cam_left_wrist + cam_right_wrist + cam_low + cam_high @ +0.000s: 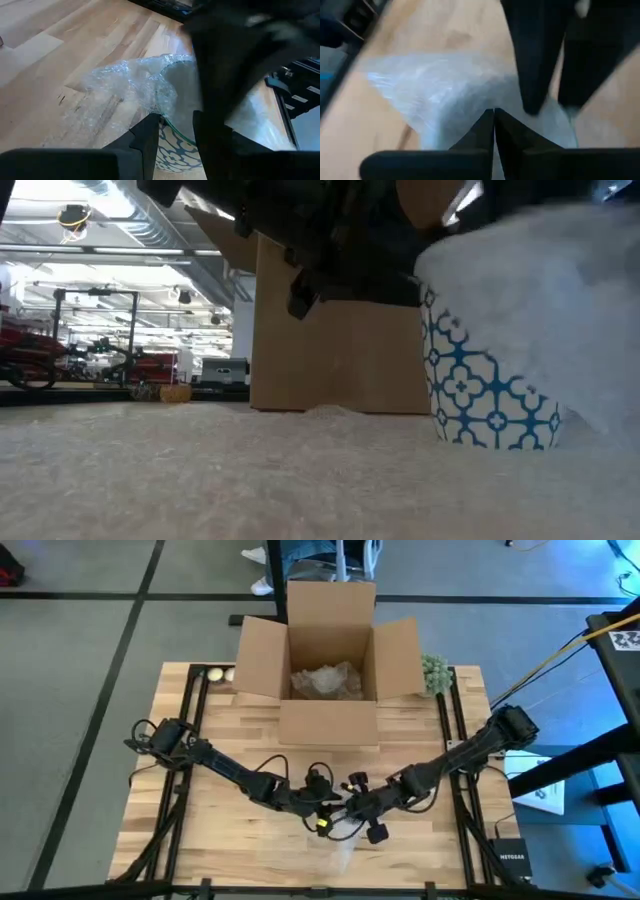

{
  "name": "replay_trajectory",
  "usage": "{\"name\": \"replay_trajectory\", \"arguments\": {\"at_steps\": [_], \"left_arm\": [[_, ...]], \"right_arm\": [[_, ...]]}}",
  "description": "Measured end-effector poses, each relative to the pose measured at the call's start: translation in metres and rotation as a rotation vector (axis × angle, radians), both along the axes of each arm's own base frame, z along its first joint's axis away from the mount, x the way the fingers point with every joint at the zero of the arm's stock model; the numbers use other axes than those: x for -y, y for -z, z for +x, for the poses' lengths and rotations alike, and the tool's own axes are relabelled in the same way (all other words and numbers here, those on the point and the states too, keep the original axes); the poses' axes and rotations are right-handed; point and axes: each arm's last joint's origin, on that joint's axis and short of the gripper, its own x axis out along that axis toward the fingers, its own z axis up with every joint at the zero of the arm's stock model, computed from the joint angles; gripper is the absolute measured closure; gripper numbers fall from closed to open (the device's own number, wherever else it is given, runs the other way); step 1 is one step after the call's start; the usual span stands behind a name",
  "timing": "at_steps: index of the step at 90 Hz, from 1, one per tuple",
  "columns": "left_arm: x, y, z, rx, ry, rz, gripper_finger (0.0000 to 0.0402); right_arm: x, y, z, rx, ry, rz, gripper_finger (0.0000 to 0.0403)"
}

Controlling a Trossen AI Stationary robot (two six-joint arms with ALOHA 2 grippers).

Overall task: Wrap mug
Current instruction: Wrap the mug with the bubble wrap

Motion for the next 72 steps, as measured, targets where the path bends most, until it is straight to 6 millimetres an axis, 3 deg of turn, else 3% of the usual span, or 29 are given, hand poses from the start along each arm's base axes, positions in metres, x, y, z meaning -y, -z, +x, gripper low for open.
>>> {"name": "replay_trajectory", "arguments": {"at_steps": [24,31,43,55,72], "left_arm": [[0.000,-0.003,0.000,0.009,-0.005,-0.005,0.0298],[0.002,-0.011,-0.001,-0.006,0.013,0.010,0.0298],[0.008,-0.043,-0.008,-0.065,0.040,0.041,0.0298],[0.017,-0.057,-0.031,-0.277,0.012,0.033,0.0298],[0.032,-0.048,-0.077,-0.604,-0.132,-0.097,0.0298]], "right_arm": [[0.008,0.006,0.000,0.013,0.034,0.014,0.0402],[0.007,0.006,0.002,0.026,0.023,0.014,0.0402],[0.007,0.005,0.002,0.026,0.021,0.012,0.0402],[0.007,0.005,0.002,0.026,0.021,0.010,0.0402],[0.007,0.005,0.002,0.029,0.021,0.010,0.0402]]}}
